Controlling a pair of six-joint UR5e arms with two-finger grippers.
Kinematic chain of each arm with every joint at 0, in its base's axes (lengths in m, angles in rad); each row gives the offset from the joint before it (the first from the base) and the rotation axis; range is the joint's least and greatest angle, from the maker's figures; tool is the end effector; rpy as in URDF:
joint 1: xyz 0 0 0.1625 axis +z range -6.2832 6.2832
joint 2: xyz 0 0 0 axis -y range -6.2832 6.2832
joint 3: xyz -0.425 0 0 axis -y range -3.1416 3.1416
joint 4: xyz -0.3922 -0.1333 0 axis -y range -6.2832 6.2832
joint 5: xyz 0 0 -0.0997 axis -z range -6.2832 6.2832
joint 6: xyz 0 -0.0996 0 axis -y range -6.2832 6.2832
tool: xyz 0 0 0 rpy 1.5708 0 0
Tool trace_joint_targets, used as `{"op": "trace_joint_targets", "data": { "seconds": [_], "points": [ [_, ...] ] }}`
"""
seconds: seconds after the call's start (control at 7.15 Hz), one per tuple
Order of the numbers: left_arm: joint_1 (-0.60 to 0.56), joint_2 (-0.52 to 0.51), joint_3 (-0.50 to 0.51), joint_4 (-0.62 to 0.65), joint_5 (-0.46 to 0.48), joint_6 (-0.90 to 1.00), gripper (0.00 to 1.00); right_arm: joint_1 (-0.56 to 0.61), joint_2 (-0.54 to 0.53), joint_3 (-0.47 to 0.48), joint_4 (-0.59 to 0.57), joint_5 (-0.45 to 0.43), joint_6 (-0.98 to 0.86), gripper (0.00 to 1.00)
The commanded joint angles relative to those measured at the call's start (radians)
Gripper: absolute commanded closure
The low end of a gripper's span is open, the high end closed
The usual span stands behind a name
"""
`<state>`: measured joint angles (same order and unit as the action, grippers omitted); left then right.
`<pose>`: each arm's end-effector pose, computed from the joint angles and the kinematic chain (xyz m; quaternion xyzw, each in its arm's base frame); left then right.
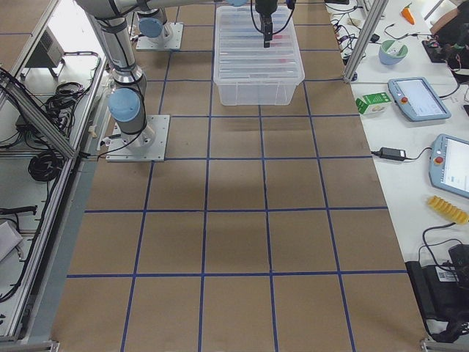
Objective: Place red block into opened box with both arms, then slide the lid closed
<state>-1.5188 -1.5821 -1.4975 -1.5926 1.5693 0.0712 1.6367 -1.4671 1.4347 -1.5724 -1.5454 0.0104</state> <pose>-0.1073 -0.5061 0.5163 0.0096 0.9998 -0.0201 0.0005 0.1710 -0.5289 0.5018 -0.0280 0.9994 -0.0165 0.0133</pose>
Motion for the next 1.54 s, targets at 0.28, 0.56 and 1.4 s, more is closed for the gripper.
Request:
{"op": "trace_joint_targets", "data": {
  "seconds": [0.28, 0.56, 1.4],
  "points": [
    [0.018, 0.004, 0.015, 0.002, 0.021, 0.079, 0.00, -0.031, 0.090, 0.233, -0.294, -0.018, -0.013, 0.00],
    [0.215, -0.018, -0.001, 0.007, 0.008, 0.213, 0.00, -0.041, 0.093, 0.240, -0.304, -0.019, -0.015, 0.00],
    [0.462, -0.241, -0.262, 0.377, -0.049, 0.486, 0.00, -0.138, 0.114, 0.260, -0.304, -0.163, -0.070, 0.00]
  ]
}}
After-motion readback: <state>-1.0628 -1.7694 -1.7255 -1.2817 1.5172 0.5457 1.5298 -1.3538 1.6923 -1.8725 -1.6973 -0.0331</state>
